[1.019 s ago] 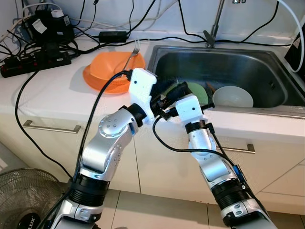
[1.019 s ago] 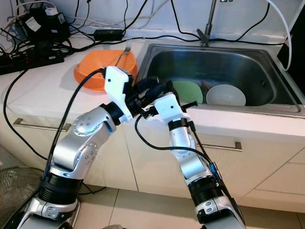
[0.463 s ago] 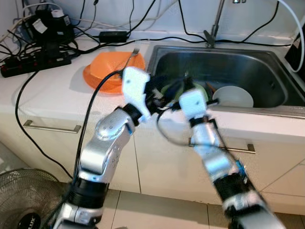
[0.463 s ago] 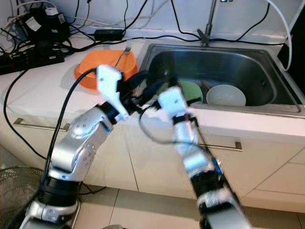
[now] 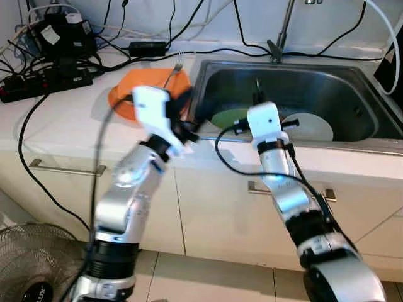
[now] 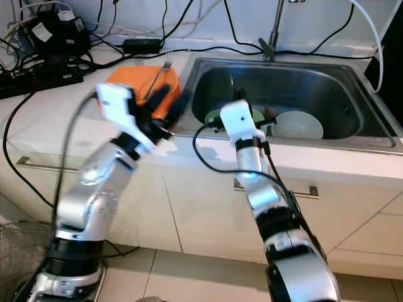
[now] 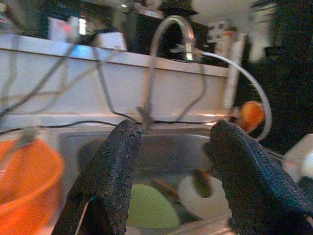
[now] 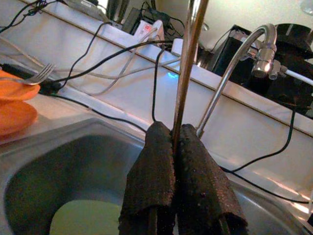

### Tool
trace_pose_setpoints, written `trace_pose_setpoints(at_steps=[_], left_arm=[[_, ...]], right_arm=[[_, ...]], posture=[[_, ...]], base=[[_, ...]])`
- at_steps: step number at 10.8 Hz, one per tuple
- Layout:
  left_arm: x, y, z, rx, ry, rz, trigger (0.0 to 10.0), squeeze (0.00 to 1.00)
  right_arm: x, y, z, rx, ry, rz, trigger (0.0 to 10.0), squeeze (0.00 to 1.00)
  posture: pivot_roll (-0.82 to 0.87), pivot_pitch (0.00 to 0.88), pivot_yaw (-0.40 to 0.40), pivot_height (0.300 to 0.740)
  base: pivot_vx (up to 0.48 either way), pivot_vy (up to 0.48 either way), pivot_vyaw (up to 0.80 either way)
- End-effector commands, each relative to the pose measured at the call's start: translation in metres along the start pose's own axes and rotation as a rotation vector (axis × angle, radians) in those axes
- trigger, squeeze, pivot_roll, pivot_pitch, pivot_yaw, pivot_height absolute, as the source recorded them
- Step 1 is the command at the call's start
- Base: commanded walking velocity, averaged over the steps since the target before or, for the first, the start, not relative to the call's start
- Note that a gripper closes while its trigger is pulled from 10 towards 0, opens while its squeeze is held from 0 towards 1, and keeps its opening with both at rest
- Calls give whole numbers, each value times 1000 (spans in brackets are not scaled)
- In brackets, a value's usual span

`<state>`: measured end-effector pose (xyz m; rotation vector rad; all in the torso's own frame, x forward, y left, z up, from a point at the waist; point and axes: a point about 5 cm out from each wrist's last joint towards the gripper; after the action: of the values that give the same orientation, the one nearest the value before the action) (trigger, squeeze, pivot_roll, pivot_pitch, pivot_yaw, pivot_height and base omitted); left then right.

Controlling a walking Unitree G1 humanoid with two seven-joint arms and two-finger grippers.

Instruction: Kitchen organization

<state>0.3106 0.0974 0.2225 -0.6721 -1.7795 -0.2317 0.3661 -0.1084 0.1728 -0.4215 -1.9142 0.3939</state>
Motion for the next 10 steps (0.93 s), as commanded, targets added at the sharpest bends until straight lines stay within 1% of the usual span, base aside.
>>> trace_pose_setpoints(at_steps=[1,2,3,4,5,6,7,8,10], left_arm=[[-8,8,5,51,46,-60,10000,0],[-16,11,8,72,84,-81,10000,0],[-29,11,14,61,177,-109,10000,0],[-38,10,17,33,239,-140,10000,0],[-53,0,26,-16,291,-148,10000,0],[-55,-5,29,-23,295,-138,10000,0],[-60,-11,33,-21,320,-95,10000,0],[-61,-15,36,-25,333,-78,10000,0],[-59,-21,39,-27,337,-66,10000,0]], right_arm=[[4,-8,-9,-36,-8,-33,0,0],[5,-13,-16,-42,-2,-32,7216,0],[6,-24,-28,-53,24,-39,10000,0],[5,-30,-35,-56,53,-52,10000,0],[3,-35,-43,-50,105,-91,10000,0],[3,-37,-45,-43,119,-96,10000,0],[0,-39,-48,-25,160,-101,10000,0],[-4,-40,-49,-15,198,-117,10000,0],[-12,-40,-48,9,255,-139,10000,0]], posture=[[171,0,30,740],[169,0,29,740],[173,0,27,740],[174,0,26,740],[180,0,27,740],[185,0,26,740],[194,0,26,740],[204,0,26,740],[217,3,28,740]], base=[[0,0,0],[0,0,0],[0,0,0],[0,0,0],[0,0,0],[0,0,0],[0,0,0],[0,0,0],[0,0,0]])
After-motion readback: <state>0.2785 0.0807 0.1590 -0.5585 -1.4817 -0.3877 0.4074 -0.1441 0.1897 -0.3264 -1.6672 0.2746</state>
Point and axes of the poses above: a point about 5 cm out from each wrist's last joint towards the gripper, its own z axis pointing back from the gripper into the wrist, its own x axis along the axis of the wrist's last joint, y = z × x, and after that the axes turned 5 degrees about z, right-handed
